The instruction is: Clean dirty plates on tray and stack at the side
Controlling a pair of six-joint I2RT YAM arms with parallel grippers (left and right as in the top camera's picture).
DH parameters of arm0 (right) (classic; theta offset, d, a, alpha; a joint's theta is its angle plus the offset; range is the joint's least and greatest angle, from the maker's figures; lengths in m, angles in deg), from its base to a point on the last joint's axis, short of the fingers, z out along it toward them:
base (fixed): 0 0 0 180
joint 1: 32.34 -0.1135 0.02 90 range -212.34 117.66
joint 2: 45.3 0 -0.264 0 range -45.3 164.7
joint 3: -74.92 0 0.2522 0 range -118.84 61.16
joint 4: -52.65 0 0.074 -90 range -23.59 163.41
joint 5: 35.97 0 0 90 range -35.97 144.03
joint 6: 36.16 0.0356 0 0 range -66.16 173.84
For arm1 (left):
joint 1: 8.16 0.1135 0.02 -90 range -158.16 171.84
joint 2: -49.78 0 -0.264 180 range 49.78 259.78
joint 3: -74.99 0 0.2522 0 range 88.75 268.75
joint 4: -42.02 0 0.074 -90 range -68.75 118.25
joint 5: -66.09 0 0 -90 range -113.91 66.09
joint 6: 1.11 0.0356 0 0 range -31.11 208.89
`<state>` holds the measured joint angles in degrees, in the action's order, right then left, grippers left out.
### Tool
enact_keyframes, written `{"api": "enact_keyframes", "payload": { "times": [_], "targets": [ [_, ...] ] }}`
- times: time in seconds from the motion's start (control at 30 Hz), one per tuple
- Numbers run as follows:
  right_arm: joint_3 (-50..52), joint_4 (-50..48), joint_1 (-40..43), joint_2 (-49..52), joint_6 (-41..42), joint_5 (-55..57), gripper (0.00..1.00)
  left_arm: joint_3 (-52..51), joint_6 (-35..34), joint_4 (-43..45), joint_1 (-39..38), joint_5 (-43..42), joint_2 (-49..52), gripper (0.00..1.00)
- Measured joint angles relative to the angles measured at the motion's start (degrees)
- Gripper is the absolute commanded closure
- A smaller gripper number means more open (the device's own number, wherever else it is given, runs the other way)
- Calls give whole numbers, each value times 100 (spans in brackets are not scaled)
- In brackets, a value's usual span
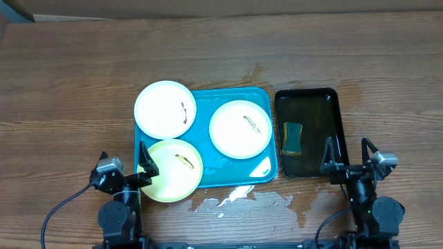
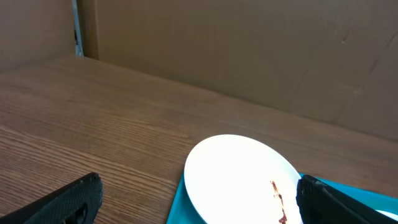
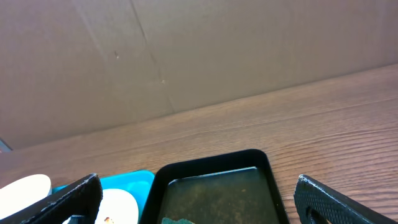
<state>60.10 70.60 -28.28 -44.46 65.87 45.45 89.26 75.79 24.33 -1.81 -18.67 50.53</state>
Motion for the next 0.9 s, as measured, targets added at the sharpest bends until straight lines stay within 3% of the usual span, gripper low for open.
{"api": "enact_keyframes", "payload": {
  "times": [0.47, 0.67, 0.8, 0.9],
  "targets": [
    [0, -2, 0, 0, -4, 31, 0, 0, 0, 26, 0, 20, 0, 0],
    [0, -245, -2, -2, 85, 291, 0, 31, 0, 590, 0, -424, 0, 0],
    [-52, -52, -2, -4, 297, 323, 0, 562, 0, -11, 0, -1029, 26, 0],
    [-409, 446, 0, 50, 363, 326, 0, 1547, 11, -643, 0, -1335, 332, 0]
  ]
}}
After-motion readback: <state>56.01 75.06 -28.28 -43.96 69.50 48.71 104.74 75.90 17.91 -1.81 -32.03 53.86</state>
